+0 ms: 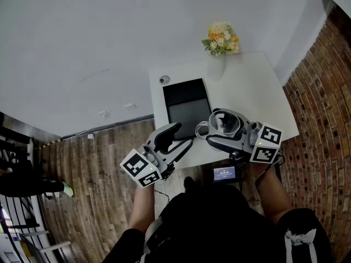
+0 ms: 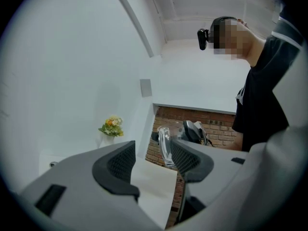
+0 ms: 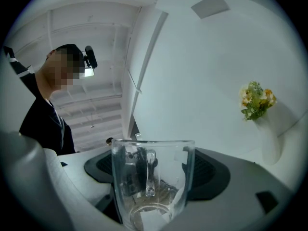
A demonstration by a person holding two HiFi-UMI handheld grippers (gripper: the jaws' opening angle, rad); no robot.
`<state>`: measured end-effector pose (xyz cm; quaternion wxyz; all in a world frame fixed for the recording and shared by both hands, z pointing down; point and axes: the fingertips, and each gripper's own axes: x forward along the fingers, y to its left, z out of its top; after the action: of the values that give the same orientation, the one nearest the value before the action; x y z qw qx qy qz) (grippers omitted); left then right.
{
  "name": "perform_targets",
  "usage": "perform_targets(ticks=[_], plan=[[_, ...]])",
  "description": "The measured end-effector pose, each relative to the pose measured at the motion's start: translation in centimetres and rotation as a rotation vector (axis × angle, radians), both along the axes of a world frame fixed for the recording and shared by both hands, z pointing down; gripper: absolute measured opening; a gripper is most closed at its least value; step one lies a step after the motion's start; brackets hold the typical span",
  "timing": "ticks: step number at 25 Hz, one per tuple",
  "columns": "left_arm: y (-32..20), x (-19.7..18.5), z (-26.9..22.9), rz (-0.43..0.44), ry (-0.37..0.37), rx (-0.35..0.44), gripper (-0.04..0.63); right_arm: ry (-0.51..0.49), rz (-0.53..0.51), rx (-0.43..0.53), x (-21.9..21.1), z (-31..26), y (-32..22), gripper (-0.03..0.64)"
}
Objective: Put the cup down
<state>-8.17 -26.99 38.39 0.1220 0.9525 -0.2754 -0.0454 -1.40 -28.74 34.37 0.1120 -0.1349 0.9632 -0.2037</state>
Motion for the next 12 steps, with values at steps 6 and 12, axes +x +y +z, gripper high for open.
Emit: perform_targets(ticks=[6, 12], plan=[[-0.9, 0.1, 0.5, -0.004, -0.011, -0.018, 0.241, 0.022, -0.023, 0.002, -0.3, 0.5, -1.5, 0.410], [-2.5, -0.3, 1.2, -0.020, -0.027, -0.034, 0.241, 0.094, -0.058, 0.020, -1.4, 2.0, -3.9, 0.410]])
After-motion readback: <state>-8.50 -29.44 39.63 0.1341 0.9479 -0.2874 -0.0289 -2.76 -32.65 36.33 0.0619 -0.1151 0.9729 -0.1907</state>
